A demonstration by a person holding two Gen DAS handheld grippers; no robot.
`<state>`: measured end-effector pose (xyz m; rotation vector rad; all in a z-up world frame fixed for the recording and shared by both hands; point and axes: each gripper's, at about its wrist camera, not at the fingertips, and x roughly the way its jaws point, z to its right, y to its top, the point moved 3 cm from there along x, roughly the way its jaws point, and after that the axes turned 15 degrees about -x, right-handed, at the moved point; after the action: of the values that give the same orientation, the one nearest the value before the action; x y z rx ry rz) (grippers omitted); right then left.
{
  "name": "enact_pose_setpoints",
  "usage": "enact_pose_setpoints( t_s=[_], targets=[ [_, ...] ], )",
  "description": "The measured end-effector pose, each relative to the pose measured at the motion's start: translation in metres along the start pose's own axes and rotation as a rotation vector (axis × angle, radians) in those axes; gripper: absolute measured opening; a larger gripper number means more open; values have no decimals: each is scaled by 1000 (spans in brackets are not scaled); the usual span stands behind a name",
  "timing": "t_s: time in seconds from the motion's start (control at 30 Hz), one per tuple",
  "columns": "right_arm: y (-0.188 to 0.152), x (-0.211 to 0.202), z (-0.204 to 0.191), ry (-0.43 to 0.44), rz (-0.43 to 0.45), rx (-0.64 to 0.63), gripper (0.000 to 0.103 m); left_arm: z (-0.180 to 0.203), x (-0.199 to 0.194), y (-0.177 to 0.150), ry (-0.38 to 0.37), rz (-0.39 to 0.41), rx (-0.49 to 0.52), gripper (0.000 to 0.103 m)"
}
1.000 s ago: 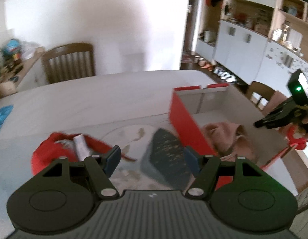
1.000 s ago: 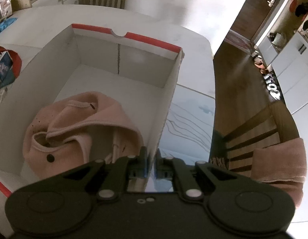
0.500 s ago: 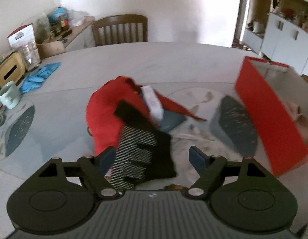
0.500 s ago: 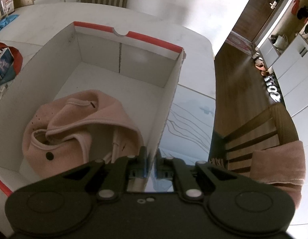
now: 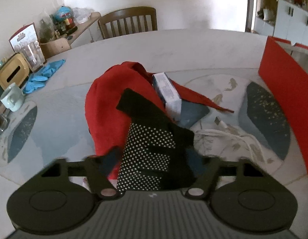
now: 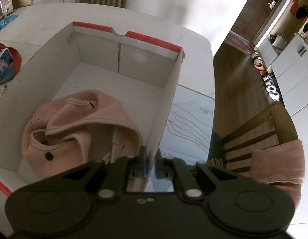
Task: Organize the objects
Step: 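Grasp the black polka-dot fabric with the left gripper and lift it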
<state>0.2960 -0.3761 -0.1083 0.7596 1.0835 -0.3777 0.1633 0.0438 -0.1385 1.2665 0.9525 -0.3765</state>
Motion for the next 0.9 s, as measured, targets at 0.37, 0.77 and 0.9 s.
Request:
enact_pose_setpoints(
  t_s=[0.37,0.77,0.9],
  targets=[
    [-1,0,0,-1,2,10,6,-4,-21,1,-1,25,-11,8],
    [-1,0,0,-3,3,12,6,28,-90,18,-130,75,44,8],
    [-1,0,0,-3,3,12,6,49,-111,29,-200,105,78,8]
  ],
)
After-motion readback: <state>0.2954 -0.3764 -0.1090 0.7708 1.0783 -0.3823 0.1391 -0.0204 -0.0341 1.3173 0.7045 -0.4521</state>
